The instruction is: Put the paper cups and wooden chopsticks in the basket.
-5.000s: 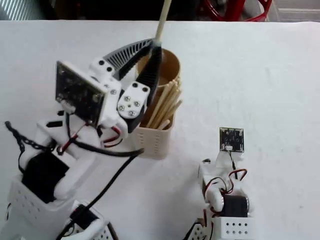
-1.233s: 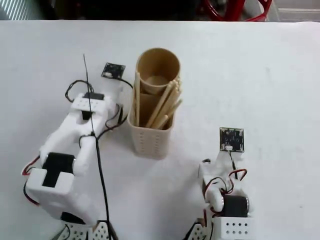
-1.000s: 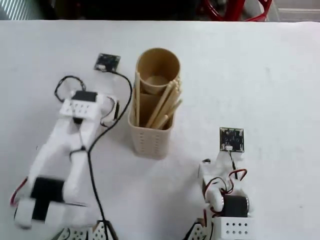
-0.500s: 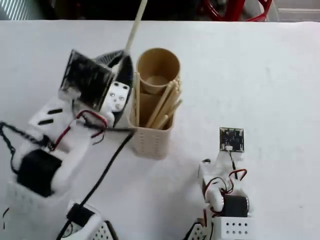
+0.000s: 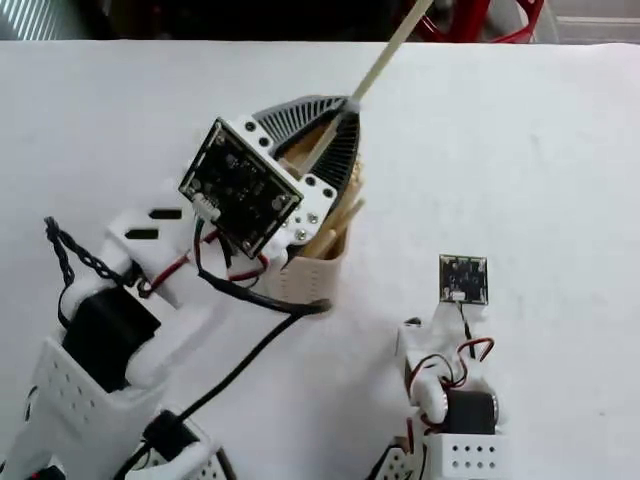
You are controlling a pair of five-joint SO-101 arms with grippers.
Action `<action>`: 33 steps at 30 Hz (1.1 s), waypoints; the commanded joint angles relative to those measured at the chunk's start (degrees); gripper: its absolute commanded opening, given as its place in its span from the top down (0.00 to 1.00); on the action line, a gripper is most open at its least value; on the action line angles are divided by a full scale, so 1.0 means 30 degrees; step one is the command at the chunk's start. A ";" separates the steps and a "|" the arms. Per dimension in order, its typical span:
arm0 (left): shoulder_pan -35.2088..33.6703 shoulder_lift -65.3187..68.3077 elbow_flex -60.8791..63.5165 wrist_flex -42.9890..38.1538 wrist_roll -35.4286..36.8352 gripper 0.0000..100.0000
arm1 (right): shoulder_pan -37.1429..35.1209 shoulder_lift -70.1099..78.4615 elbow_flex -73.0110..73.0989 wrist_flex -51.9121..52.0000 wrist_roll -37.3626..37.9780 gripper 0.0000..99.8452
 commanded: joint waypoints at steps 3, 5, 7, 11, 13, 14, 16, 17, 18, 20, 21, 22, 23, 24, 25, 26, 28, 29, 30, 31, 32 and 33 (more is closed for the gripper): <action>0.0073 0.0044 -0.0410 -0.0410 -0.0205 0.96 | -0.0103 -0.0190 0.0176 0.0132 0.0147 0.84; 0.0044 0.0044 -0.0176 -0.0469 -0.0234 0.96 | -0.0103 -0.0190 0.0176 0.0132 0.0147 0.84; 0.0044 0.0044 -0.0088 -0.0498 -0.0205 0.96 | -0.0103 -0.0190 0.0176 0.0132 0.0147 0.84; 0.0044 0.0044 -0.0088 -0.0410 -0.0176 0.93 | -0.0103 -0.0190 0.0176 0.0132 0.0147 0.84; -0.0278 0.0044 -0.0088 -0.0410 -0.0176 0.92 | -0.0132 -0.0190 0.0176 0.0132 0.0147 0.84; -0.0396 0.0044 -0.0088 -0.0410 -0.0176 0.92 | -0.0132 -0.0190 0.0176 0.0132 0.0147 0.84; -0.0777 0.0044 -0.0059 -0.0410 -0.0176 0.92 | -0.0132 -0.0190 0.0176 0.0132 0.0147 0.84; -0.0923 0.0044 -0.0029 -0.0410 -0.0176 0.92 | -0.0132 -0.0190 0.0176 0.0132 0.0147 0.84; -0.1011 0.0044 -0.0029 -0.0410 -0.0176 0.92 | -0.0103 -0.0190 0.0176 0.0132 0.0147 0.84; -0.1011 0.0044 -0.0029 -0.0381 -0.0176 0.92 | -0.0073 -0.0190 0.0176 0.0132 0.0147 0.84; -0.1011 0.0044 -0.0029 -0.0381 -0.0176 0.92 | -0.0073 -0.0190 0.0176 0.0132 0.0147 0.84; -0.0952 0.0044 -0.0029 -0.0381 -0.0176 0.92 | -0.0073 -0.0190 0.0176 0.0132 0.0147 0.84; -0.0923 0.0044 -0.0029 -0.0381 -0.0176 0.92 | -0.0073 -0.0190 0.0176 0.0132 0.0147 0.84; -0.0923 0.0044 -0.0029 -0.0381 -0.0176 0.92 | -0.0103 -0.0190 0.0176 0.0132 0.0147 0.84; -0.0952 0.0044 0.0000 -0.0352 -0.0176 0.92 | -0.0103 -0.0190 0.0176 0.0132 0.0147 0.84; -0.0982 0.0044 0.0000 -0.0352 -0.0176 0.92 | -0.0103 -0.0190 0.0176 0.0132 0.0147 0.84; -0.1011 0.0044 0.0000 0.0088 -0.0264 0.92 | -0.0161 -0.0190 0.0176 0.0132 0.0147 0.84; -0.1245 0.0044 0.0000 0.0527 -0.0234 0.92 | -0.0161 -0.0190 0.0176 0.0132 0.0147 0.84; -0.1656 0.0044 0.0000 0.1114 -0.0205 0.92 | -0.0161 -0.0190 0.0176 0.0132 0.0147 0.84; -0.2271 0.0015 0.0000 0.1524 -0.0205 0.92 | -0.0190 -0.0190 0.0176 0.0132 0.0147 0.84; -0.3004 -0.0015 0.0000 0.1817 -0.0205 0.92 | -0.0190 -0.0190 0.0176 0.0132 0.0147 0.84; -0.3883 -0.0161 0.0000 0.2051 -0.0205 0.92 | -0.0190 -0.0190 0.0176 0.0132 0.0147 0.84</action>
